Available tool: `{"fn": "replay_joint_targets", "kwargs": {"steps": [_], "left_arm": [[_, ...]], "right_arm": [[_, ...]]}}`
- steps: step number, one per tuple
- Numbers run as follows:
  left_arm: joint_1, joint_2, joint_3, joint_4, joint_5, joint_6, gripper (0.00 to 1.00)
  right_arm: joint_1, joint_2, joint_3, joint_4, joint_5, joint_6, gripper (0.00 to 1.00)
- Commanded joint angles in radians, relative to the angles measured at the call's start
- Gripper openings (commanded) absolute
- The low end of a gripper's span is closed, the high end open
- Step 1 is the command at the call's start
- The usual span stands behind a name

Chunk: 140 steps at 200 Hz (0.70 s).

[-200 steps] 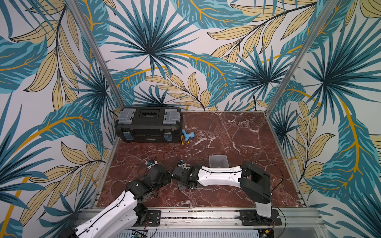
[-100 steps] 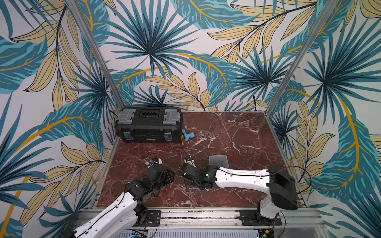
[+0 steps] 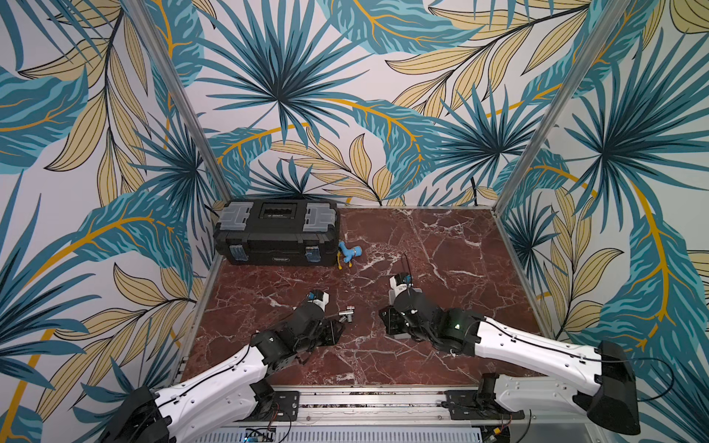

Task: Put the socket on the desktop into the storage box
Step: Pick up the socket head at the center of the board.

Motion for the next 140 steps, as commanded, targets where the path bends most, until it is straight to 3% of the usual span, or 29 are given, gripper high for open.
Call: {"fn": "replay_joint_targets", "kwargs": {"steps": [1, 57, 104, 140], "left_arm": [[-0.051, -0.034, 0.072, 0.097, -0.065, 0.068, 0.28], [-0.067, 0.001, 0.098, 0.122, -0.043, 0.083, 0.24], [-0.07, 0.001, 0.102, 0.11, -0.047, 0.082, 0.23], [-0.07, 0.012, 0.109, 0.093, -0.039, 0.086, 0.23]], "right_arm": [[-0.051, -0.083, -0.057, 0.037, -0.083, 0.005, 0.0], [-0.178, -0.203, -0.117, 0.037, -0.183, 0.017, 0.0], [-0.251, -0.201, -0.114, 0.042, -0.25, 0.033, 0.0], [-0.289, -0.166, -0.084, -0.018, -0.23, 0.034, 0.0]]}}
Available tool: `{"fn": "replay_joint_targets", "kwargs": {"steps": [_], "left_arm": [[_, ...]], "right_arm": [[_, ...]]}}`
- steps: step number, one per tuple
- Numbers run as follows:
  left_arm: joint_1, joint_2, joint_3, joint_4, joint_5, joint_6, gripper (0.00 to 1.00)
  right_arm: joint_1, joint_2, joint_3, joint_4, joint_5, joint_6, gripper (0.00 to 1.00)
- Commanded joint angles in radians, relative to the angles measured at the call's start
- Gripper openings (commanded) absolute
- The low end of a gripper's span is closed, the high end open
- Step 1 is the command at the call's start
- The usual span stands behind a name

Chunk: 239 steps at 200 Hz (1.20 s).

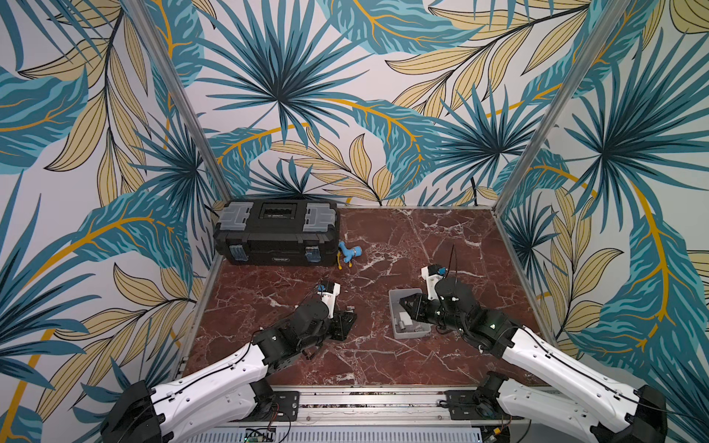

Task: Put the socket on the desktop into the storage box
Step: Pick up the socket head at the center of the board, then place the socket head in the storage box.

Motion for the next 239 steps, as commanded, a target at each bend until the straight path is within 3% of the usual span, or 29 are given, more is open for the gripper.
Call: {"fn": "replay_joint_targets", "kwargs": {"steps": [1, 61, 176, 239], "left_arm": [[-0.003, 0.002, 0.045, -0.007, 0.0, 0.024, 0.23], [-0.003, -0.005, 0.033, -0.052, -0.033, 0.022, 0.23], [-0.003, 0.029, 0.039, -0.095, -0.075, 0.018, 0.24], [-0.003, 0.046, 0.028, -0.075, -0.084, 0.016, 0.25]], "right_arm": [[-0.024, 0.025, 0.014, -0.039, -0.009, 0.01, 0.0], [-0.109, 0.086, 0.046, -0.086, -0.023, -0.01, 0.0], [-0.109, 0.238, 0.104, -0.142, 0.021, -0.05, 0.0], [-0.109, 0.248, 0.104, -0.167, 0.039, -0.051, 0.0]]}}
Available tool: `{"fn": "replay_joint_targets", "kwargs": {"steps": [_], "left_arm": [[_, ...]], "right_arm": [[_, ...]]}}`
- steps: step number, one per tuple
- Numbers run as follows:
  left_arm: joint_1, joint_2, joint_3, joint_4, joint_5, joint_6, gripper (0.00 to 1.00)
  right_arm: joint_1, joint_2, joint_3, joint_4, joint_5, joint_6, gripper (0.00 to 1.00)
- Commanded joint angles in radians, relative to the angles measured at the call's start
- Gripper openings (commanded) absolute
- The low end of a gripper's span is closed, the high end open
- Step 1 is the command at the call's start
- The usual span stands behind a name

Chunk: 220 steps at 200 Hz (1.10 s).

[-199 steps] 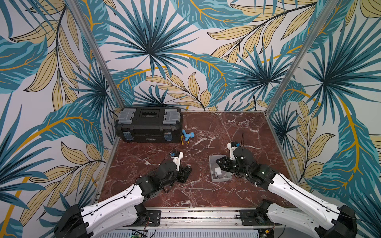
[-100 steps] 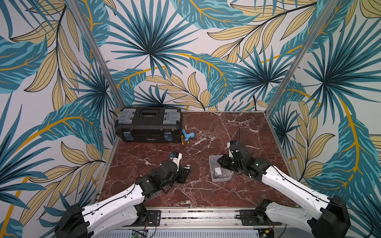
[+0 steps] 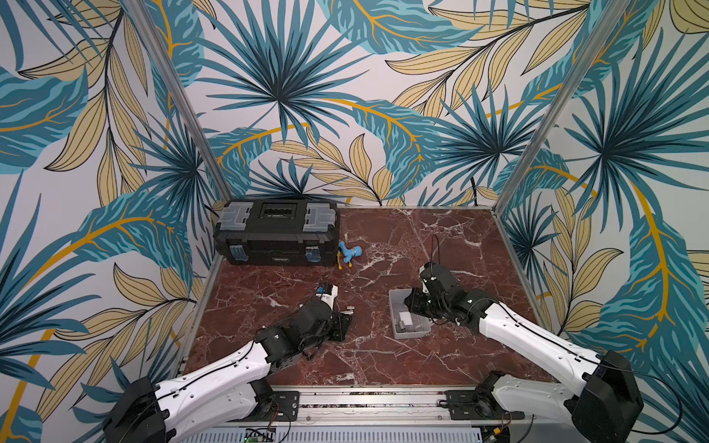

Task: Put the socket on the desktop into the storage box
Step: Place the socket head in the storage box.

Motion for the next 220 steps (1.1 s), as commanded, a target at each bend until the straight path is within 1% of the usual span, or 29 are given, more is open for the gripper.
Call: {"fn": "replay_joint_targets", "kwargs": {"steps": [1, 116, 137, 150, 161, 183, 191, 203, 220], "left_arm": [[-0.003, 0.013, 0.024, 0.003, -0.014, 0.009, 0.25], [-0.003, 0.04, 0.038, 0.005, -0.016, 0.009, 0.26], [-0.004, 0.048, 0.045, 0.005, -0.014, 0.01, 0.26], [-0.003, 0.052, 0.046, 0.012, -0.014, 0.009, 0.26], [-0.003, 0.056, 0.052, 0.008, -0.017, 0.012, 0.26], [-0.003, 0.06, 0.056, 0.008, -0.014, 0.013, 0.26], [-0.004, 0.06, 0.057, 0.006, -0.015, 0.014, 0.27], [-0.003, 0.059, 0.061, -0.003, -0.022, 0.015, 0.28], [-0.003, 0.055, 0.062, -0.008, -0.029, 0.014, 0.29]], "right_arm": [[-0.002, 0.002, 0.013, -0.038, 0.03, -0.016, 0.0], [-0.002, 0.043, 0.031, -0.073, 0.07, -0.036, 0.0], [-0.002, 0.051, 0.039, -0.074, 0.058, -0.04, 0.0], [-0.003, 0.057, 0.045, -0.076, 0.058, -0.043, 0.04], [-0.002, 0.059, 0.047, -0.08, 0.061, -0.045, 0.11], [-0.001, 0.054, 0.054, -0.082, 0.053, -0.054, 0.32], [0.0, 0.051, 0.056, -0.082, 0.052, -0.057, 0.37], [0.006, 0.046, 0.063, -0.083, 0.048, -0.063, 0.41], [0.03, 0.038, 0.08, -0.088, 0.059, -0.072, 0.44]]}}
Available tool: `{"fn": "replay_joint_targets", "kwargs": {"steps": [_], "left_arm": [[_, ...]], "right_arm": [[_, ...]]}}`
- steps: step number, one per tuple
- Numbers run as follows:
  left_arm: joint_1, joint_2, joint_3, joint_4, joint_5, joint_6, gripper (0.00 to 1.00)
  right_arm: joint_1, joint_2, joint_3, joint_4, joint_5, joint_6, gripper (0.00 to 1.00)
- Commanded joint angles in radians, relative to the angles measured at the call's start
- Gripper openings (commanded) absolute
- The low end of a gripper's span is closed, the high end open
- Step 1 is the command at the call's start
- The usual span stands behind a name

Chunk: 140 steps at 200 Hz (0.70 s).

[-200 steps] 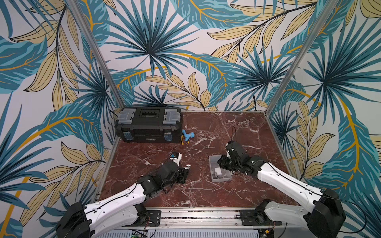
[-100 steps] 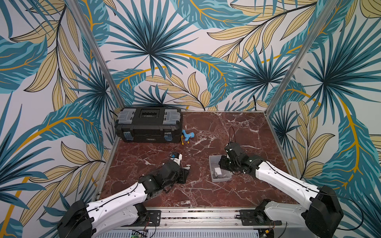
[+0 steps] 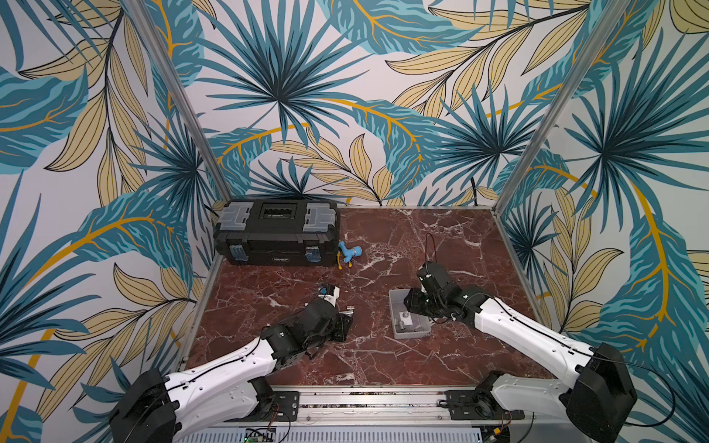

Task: Put the socket on the desktop into the storage box
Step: Place the socket head in the storage box.

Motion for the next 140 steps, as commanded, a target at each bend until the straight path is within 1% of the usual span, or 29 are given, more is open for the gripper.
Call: {"fn": "replay_joint_targets", "kwargs": {"steps": [1, 27, 48, 51, 60, 62, 69, 82, 86, 114, 140], "left_arm": [[-0.003, -0.004, 0.054, -0.007, -0.022, 0.012, 0.29], [-0.003, -0.008, 0.053, -0.026, -0.05, 0.0, 0.32], [-0.001, -0.01, 0.052, -0.045, -0.061, -0.016, 0.39], [0.0, -0.009, 0.052, -0.049, -0.061, -0.017, 0.4], [0.004, -0.01, 0.055, -0.065, -0.061, -0.023, 0.43], [0.006, -0.011, 0.056, -0.07, -0.084, -0.024, 0.44], [0.008, -0.014, 0.059, -0.084, -0.097, -0.031, 0.46], [0.015, -0.018, 0.06, -0.091, -0.111, -0.04, 0.47], [0.018, -0.022, 0.059, -0.123, -0.118, -0.045, 0.47], [0.04, -0.039, 0.044, -0.176, -0.162, -0.08, 0.49], [0.072, -0.064, 0.025, -0.193, -0.161, -0.093, 0.5]], "right_arm": [[0.028, -0.012, 0.036, -0.028, 0.016, -0.025, 0.45], [0.093, -0.011, 0.074, -0.05, 0.074, -0.035, 0.48], [0.171, 0.001, 0.106, -0.053, 0.142, -0.047, 0.52], [0.205, 0.004, 0.11, -0.052, 0.152, -0.047, 0.52], [0.248, 0.019, 0.125, -0.052, 0.179, -0.05, 0.54], [0.258, 0.023, 0.128, -0.051, 0.185, -0.05, 0.54], [0.288, 0.035, 0.138, -0.048, 0.207, -0.05, 0.56], [0.336, 0.064, 0.156, -0.037, 0.24, -0.047, 0.56], [0.348, 0.072, 0.161, -0.031, 0.246, -0.045, 0.56], [0.426, 0.153, 0.202, 0.008, 0.273, -0.039, 0.56], [0.464, 0.247, 0.239, 0.022, 0.291, -0.02, 0.56]]}}
